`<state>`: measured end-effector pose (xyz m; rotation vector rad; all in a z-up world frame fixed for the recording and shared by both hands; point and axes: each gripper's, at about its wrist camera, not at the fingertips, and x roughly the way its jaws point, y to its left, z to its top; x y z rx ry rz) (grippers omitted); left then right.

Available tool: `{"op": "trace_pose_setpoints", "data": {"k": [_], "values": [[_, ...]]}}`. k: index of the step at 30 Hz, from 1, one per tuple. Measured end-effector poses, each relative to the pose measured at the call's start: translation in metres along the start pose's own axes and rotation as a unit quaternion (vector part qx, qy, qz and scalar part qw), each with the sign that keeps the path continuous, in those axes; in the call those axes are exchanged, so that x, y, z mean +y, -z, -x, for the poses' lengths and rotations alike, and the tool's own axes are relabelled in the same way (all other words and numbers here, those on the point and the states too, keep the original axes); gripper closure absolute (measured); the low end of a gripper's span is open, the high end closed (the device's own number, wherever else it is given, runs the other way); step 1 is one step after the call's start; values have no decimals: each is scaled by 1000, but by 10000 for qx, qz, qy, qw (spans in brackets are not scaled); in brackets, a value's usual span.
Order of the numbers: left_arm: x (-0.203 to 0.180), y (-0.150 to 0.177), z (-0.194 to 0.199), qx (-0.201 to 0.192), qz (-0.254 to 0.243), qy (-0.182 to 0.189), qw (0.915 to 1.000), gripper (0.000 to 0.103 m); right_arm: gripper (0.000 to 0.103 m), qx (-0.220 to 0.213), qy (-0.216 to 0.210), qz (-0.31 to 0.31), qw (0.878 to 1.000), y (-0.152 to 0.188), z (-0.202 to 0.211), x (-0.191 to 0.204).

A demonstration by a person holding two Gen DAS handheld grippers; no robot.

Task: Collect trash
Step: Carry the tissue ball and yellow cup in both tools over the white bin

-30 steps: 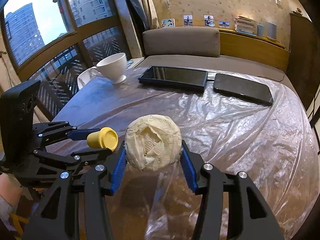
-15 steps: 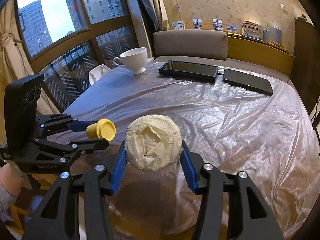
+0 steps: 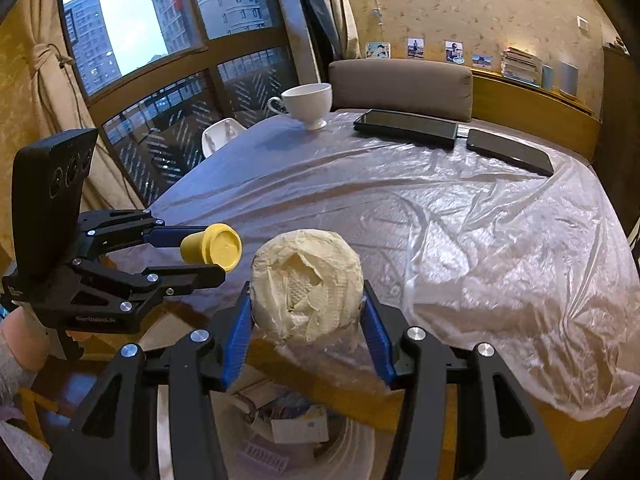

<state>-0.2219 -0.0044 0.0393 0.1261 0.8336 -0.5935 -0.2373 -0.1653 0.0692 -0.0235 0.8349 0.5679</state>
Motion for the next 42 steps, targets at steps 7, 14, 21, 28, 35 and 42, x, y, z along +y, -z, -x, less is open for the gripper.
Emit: {"op": "trace_pose_setpoints", "data": {"k": [7,14,21,28,35,42], "values": [[-3,16,8,24,52,21,10000,53,53,74,-122,97,9999,13,4,14],[-4,31,17,32,151,80,9998,53,53,145,-271,129,9994,24,5,25],[-12,42,29,9,124,163,9998,53,53,169,-348,260,9989,36,13,37],[-24,53,36,31,-1,164,9999,53,53,243,-321,336,9986,49,17,44],[-32,65,36,139,-36,174,9997,53,53,406,-315,267,9983,64,14,43],[-38,80,31,319,-63,158,9993,53,53,650,-344,275,9969,81,8,46]]}}
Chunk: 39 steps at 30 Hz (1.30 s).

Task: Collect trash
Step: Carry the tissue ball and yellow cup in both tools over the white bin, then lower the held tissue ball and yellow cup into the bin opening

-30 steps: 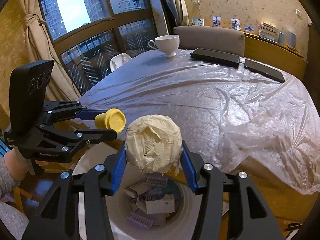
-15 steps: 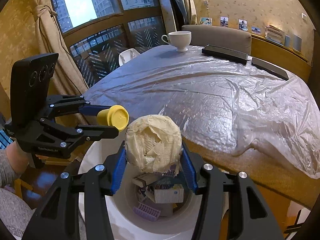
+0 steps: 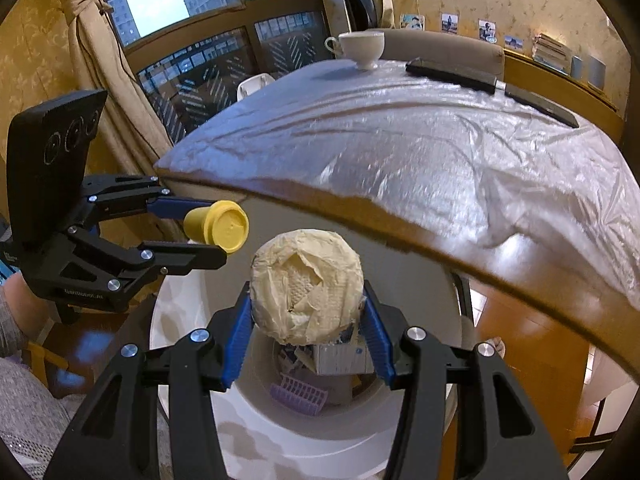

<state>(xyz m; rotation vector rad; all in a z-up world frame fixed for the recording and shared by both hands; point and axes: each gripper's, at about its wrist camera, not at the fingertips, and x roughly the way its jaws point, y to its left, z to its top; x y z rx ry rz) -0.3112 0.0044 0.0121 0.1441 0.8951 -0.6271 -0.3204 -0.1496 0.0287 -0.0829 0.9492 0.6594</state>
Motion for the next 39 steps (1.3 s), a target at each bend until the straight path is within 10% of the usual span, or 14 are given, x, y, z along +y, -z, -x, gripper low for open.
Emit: {"op": "trace_pose_setpoints", "data": {"k": [39], "values": [[-15,23,-61,884,-408,-259,9949,53,50,730,467,-37,9962,29,-53,0]]}}
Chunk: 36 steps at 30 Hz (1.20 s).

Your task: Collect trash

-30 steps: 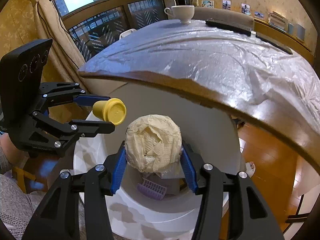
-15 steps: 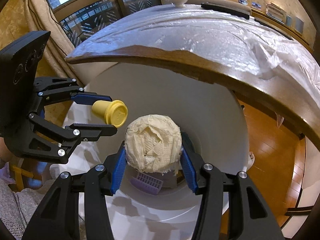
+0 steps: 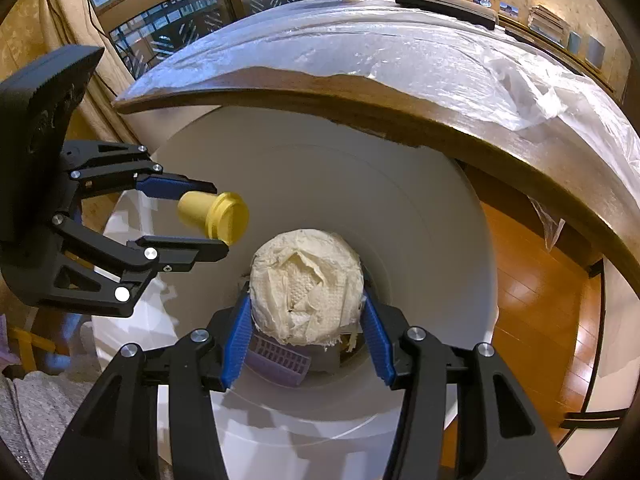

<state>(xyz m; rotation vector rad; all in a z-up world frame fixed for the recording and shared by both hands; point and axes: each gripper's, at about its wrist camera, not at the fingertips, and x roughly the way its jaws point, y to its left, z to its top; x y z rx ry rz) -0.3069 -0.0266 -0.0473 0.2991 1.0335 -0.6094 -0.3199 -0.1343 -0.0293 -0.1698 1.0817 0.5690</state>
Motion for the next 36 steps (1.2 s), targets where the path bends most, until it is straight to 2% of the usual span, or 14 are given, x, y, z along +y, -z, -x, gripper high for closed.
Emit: {"op": "trace_pose_setpoints", "data": {"k": [1,2,3,11,13,17,22,26,28,32,36], "values": [[-1,0,0,17,-30,-9,10000,46,46,-11,83,19,10000,0,0,1],[-2,0,0,7,-52,-53,10000,39,35,-76,146,15,9999,1,1,2],[-3,0,1,-53,-69,-98,9999,31,31,-124,178,21,9998,0,3,3],[-4,-2,6,-139,-68,-122,9998,28,28,-303,229,-48,9993,-2,11,-3],[-5,-3,8,-173,-68,-140,9997,22,25,-387,202,-152,9989,-2,15,-7],[-5,-5,21,-351,8,-31,9994,19,5,-632,75,-412,9971,-3,26,-13],[-6,-13,48,-743,76,-48,9972,13,4,-803,-200,-602,9948,-9,43,-14],[-1,-29,74,-1101,226,-28,9937,3,4,-1163,-13,-543,9917,-22,65,-17],[4,-41,83,-1255,216,-128,9918,2,4,-1454,139,-521,9879,-36,77,-25],[31,-77,92,-1696,331,-682,9826,2,4,-1832,604,-626,9792,-75,91,-63],[85,-120,82,-1807,906,-912,9751,2,4,-1916,1241,-1125,9671,-123,90,-133]]}}
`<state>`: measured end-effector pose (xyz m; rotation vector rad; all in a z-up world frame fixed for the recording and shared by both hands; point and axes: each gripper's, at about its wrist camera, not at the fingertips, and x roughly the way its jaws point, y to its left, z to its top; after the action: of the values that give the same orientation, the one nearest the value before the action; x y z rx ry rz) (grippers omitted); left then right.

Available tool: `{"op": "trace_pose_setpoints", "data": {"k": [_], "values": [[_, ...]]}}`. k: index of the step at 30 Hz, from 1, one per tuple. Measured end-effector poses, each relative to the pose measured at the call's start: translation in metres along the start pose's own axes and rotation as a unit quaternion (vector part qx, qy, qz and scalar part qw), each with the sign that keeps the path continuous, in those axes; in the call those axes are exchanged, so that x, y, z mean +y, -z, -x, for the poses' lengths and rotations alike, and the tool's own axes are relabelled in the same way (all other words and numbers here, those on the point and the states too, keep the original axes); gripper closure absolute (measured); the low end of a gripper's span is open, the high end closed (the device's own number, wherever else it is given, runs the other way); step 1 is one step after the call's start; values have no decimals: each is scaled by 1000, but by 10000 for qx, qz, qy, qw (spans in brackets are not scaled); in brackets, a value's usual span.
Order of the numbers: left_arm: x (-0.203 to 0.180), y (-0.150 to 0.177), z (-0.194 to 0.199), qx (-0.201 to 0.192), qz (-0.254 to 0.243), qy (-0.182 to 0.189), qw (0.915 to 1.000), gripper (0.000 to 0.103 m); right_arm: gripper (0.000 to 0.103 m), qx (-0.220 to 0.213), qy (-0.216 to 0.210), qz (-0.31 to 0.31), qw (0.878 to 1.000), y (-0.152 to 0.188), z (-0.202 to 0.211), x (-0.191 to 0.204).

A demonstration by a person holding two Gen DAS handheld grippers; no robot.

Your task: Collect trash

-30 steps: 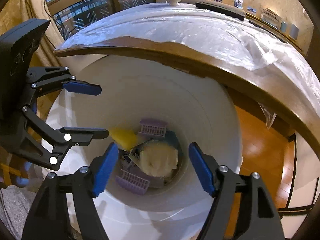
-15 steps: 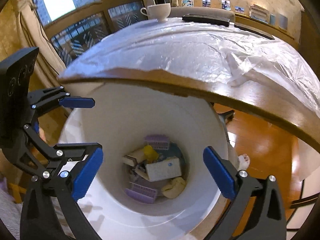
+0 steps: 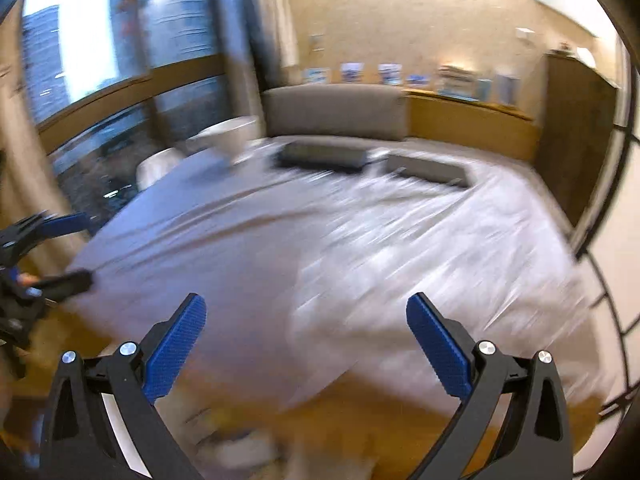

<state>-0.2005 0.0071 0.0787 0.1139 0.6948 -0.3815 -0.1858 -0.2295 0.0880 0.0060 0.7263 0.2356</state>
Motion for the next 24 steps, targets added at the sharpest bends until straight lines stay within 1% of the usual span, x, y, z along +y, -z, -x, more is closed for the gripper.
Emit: {"op": "trace_pose_setpoints", "data": {"k": [2,4,6,8,10,11,12,14,15,17,20,22,24], "values": [[26,-19,-26,110,371,-189,9991,2,4,129,279,-273,9992,-23,-25,-32],[51,-34,-53,257,746,-225,9966,2,4,300,407,-524,9973,-36,-46,-61],[78,-46,-86,456,1157,-328,9917,2,4,539,582,-772,9939,-48,-71,-90],[94,-51,-109,606,1354,-444,9879,2,4,644,690,-915,9913,-52,-87,-109],[108,-55,-130,709,1376,-674,9856,2,4,647,818,-926,9902,-56,-98,-125],[112,-54,-133,753,1425,-757,9840,2,4,661,935,-898,9894,-57,-102,-131],[117,-55,-139,802,1499,-764,9825,2,4,711,1067,-898,9877,-57,-106,-139],[124,-53,-147,897,1619,-699,9802,2,4,795,1091,-963,9862,-53,-111,-150],[125,-54,-151,932,1617,-730,9797,2,4,863,1071,-996,9855,-52,-116,-155],[122,-53,-155,955,1557,-762,9802,2,4,1002,1046,-1012,9843,-50,-124,-159],[115,-51,-158,1026,1487,-878,9796,2,4,1007,986,-1057,9844,-50,-125,-161],[111,-50,-160,1123,1453,-865,9792,2,4,1048,1065,-1013,9836,-50,-127,-160],[111,-48,-166,1213,1510,-899,9769,2,4,1141,1203,-877,9822,-50,-129,-155]]}}
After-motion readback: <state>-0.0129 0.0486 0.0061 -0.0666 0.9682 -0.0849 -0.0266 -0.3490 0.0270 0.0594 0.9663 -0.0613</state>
